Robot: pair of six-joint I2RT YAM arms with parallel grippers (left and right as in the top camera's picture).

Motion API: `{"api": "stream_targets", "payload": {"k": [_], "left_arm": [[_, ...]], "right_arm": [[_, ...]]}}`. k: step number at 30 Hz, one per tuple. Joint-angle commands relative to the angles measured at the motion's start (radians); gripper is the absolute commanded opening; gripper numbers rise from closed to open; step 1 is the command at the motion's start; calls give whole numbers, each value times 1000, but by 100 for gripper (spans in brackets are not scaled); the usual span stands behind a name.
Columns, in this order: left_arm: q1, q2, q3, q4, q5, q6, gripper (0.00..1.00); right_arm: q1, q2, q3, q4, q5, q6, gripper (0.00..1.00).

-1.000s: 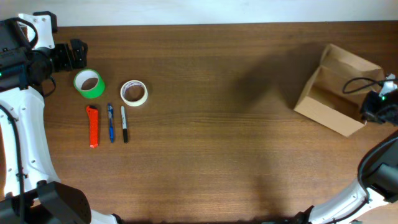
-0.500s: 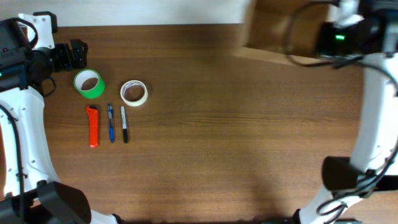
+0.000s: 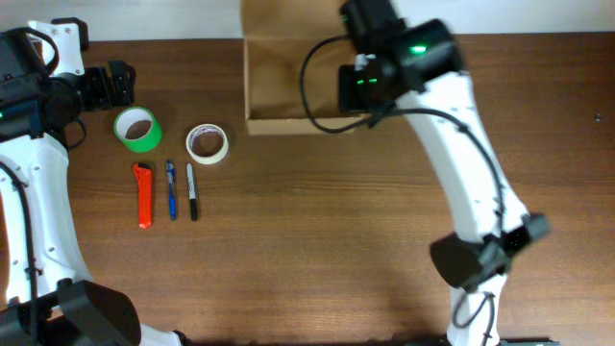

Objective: Pack container

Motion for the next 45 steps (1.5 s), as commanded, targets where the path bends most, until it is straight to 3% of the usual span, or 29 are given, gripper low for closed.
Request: {"api": "stream_targets", "payload": {"k": [1,13,45], "left_arm": [[4,0,22,-4,18,16,100],[4,0,22,-4,18,16,100],[4,0,22,-4,18,16,100]], "right_arm": [[9,81,-5,18,37,47,4],[10,270,-5,45,26,47,4],[34,360,-10,91,-106,46,6]]}}
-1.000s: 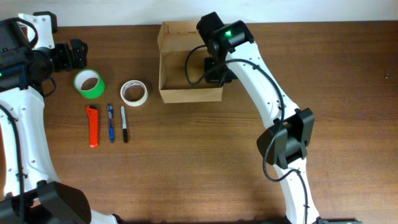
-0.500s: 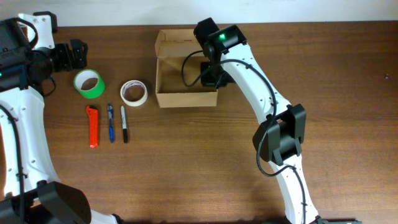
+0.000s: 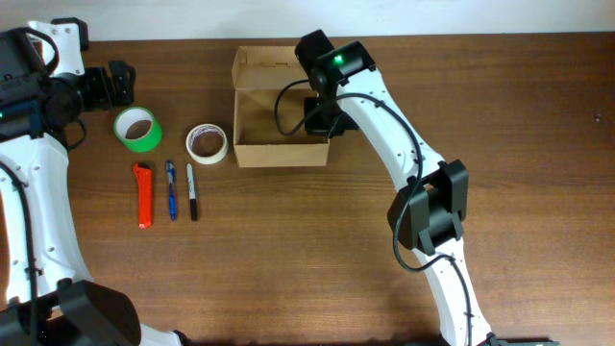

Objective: Pack container
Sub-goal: 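Drag the cardboard box left toward the center with the right gripper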

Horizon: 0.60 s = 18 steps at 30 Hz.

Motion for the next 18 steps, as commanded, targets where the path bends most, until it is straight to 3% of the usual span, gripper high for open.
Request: {"api": "stream_targets", "payload": {"k": [1,7,13,18], "left_arm": [[4,0,22,-4,18,16,100],[4,0,22,-4,18,16,100],[4,0,22,-4,18,16,100],[4,0,22,-4,18,16,100]], "right_arm": [[11,12,-5,-5,-13,3,12],[11,12,-5,-11,-9,-18,34],[10,0,32,-34,12,-77,38],[-20,-58,197,-116,52,-126,43]]}}
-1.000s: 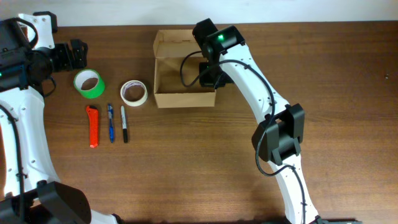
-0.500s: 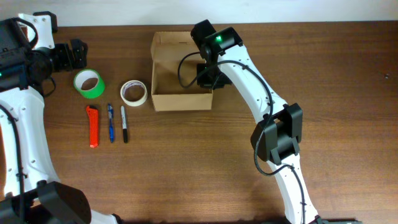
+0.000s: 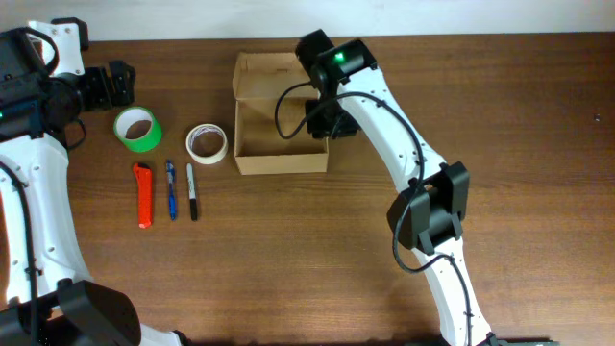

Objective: Pack container

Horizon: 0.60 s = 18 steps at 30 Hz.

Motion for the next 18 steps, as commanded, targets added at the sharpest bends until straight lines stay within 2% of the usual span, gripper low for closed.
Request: {"api": "stream_targets", "payload": {"k": [1,6,8,13,18], "left_arm": [[4,0,22,-2,18,16,100],[4,1,21,8,18,16,100],[4,2,21,4,18,16,100],[4,2,21,8,31,15,100],[2,2,21,36,41,15,100]], "right_arm": [[-27,-75,161,-36,58,-47,44],[-121,-142,438,-159,134,-69,53],[-174,-187,487,-159,125,-105,55],[-356,-313,498,-159,132,-106,56],[-570,-362,472,-159,131,-145,56]]}}
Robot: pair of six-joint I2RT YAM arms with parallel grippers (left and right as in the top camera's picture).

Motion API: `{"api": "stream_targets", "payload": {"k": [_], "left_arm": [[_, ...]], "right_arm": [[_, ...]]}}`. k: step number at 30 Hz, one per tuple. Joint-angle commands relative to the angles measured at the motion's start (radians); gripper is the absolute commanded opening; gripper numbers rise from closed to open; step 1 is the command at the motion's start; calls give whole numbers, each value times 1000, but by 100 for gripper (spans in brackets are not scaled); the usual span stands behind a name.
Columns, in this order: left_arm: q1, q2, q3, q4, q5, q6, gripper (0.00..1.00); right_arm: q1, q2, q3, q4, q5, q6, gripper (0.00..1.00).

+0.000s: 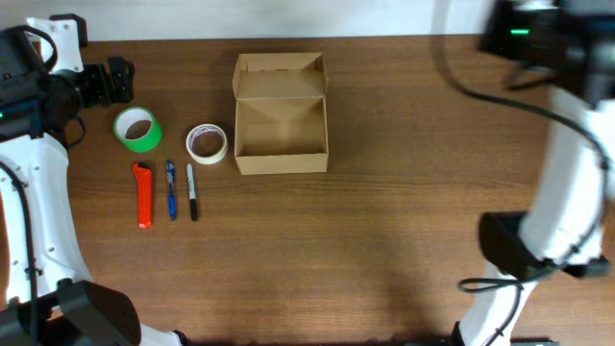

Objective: Pack container

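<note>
An open cardboard box [281, 144] stands at the table's middle back, its lid flap [281, 77] folded away and its inside bare. To its left lie a white tape roll [207, 142], a green tape roll [138, 130], an orange utility knife [144, 195], a blue pen [171, 189] and a black marker [192, 191]. My left gripper [117, 83] hangs just above the green roll, holding nothing; its jaws are too small to read. My right arm [538, 43] is a blur at the top right, far from the box, its fingers not made out.
The right arm's base and lower link [524, 255] stand at the right front. The left arm [38, 192] runs down the left edge. Bare wooden table [384, 240] lies in front of and right of the box.
My right arm has left the box's right wall and is now blurred at the top right corner. The box stays where it was. The left arm has not moved.
The box first sat at the back edge, partly out of frame, with my right gripper at its front right. Then it stood nearer and further left, beside the white tape roll, the gripper still at its wall. Now the box stands alone.
</note>
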Motion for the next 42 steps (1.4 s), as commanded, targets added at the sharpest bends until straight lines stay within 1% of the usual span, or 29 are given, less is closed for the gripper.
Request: {"api": "stream_targets", "payload": {"k": [1,6,9,10,15,16,17,19,21,24,27,28,33,35,37,39,40,42], "left_arm": [[2,2,20,-5,25,16,100],[2,2,20,-32,25,15,100],[2,2,20,-64,25,16,100],[2,2,20,-70,25,16,100],[2,2,20,-82,24,16,100],[2,2,20,-88,20,16,100],[2,5,20,-91,11,16,100],[1,11,20,-98,-18,16,100],[-3,22,20,-114,-61,16,100],[-16,45,20,-158,-147,15,91],[-31,82,20,-196,-244,16,89],[-36,98,21,-205,-262,16,84],[-39,198,56,-241,-283,16,82],[-32,241,96,-268,-313,-8,81],[-23,283,138,-278,-333,-40,77],[-13,325,180,-278,-336,-79,74],[-8,348,203,-280,-336,-105,71],[-1,386,237,-286,-336,-146,70]], "right_arm": [[-116,6,-36,-7,17,-42,57],[-295,13,-171,-6,49,-123,57],[-375,13,-276,2,76,-123,57],[-404,13,-314,13,76,-122,60],[-519,13,-460,68,75,-122,66],[-535,13,-480,75,75,-122,70],[-549,13,-499,81,74,-122,77],[-574,13,-528,82,71,-121,99],[-587,13,-549,81,71,-121,99],[-593,13,-569,81,71,-122,99],[-592,13,-571,81,71,-122,99],[-592,13,-571,81,71,-122,99],[-592,13,-571,81,71,-122,99],[-592,13,-571,81,71,-122,99],[-592,13,-571,81,71,-122,99],[-592,13,-571,81,71,-122,99],[-592,13,-571,81,71,-122,99],[-592,13,-571,81,71,-122,99]]}}
